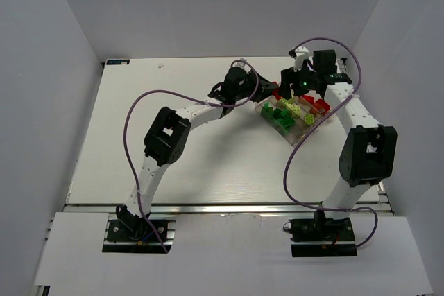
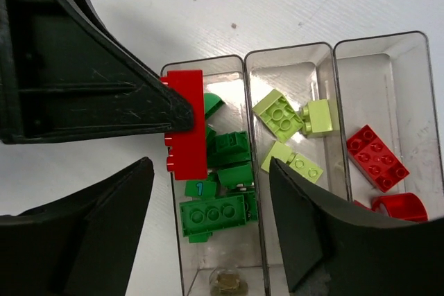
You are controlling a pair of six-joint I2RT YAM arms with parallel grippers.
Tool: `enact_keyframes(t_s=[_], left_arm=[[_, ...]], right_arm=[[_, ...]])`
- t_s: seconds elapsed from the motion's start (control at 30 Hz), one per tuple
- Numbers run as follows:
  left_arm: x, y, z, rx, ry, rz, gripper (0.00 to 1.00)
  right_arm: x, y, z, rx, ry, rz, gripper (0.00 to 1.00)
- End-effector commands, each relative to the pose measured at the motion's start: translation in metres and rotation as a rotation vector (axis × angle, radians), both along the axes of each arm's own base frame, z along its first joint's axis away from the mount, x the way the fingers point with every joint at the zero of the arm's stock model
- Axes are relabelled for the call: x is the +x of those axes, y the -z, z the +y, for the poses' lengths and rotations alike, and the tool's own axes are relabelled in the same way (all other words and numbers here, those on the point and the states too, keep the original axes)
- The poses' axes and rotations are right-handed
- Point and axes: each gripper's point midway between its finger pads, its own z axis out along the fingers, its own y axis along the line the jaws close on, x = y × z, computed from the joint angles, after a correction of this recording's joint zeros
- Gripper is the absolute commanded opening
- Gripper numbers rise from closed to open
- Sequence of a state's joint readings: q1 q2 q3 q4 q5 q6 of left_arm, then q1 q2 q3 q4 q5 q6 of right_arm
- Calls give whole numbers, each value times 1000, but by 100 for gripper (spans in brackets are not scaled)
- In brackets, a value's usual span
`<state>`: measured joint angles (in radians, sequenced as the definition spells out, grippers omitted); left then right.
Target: Sort the legos into containers by color
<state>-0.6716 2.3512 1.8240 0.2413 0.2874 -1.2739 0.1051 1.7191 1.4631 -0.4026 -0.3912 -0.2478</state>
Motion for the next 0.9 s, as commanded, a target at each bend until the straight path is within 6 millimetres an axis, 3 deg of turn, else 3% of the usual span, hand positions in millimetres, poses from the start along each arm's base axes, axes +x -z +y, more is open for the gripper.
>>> enact_keyframes(t_s=[0.0, 0.13, 0.27, 0.67, 0.77, 0.87], left_arm=[[-8, -82, 2, -97, -1, -113, 0], [-9, -84, 0, -110, 3, -113, 0], [-11, -85, -2, -111, 12, -110, 0], [-13, -84, -2, -114, 20, -103, 0], [-13, -82, -2, -115, 23, -100, 0], [-13, -83, -3, -121, 22, -96, 1]], right_arm=[[2, -2, 6, -11, -29, 2, 70], [0, 11, 8, -17, -43, 32, 69], [5, 11, 10, -13, -46, 18, 69], [13, -2, 22, 47, -93, -44, 54], [11, -2, 25, 60, -108, -39, 45], [9, 0, 27, 65, -119, -31, 26]])
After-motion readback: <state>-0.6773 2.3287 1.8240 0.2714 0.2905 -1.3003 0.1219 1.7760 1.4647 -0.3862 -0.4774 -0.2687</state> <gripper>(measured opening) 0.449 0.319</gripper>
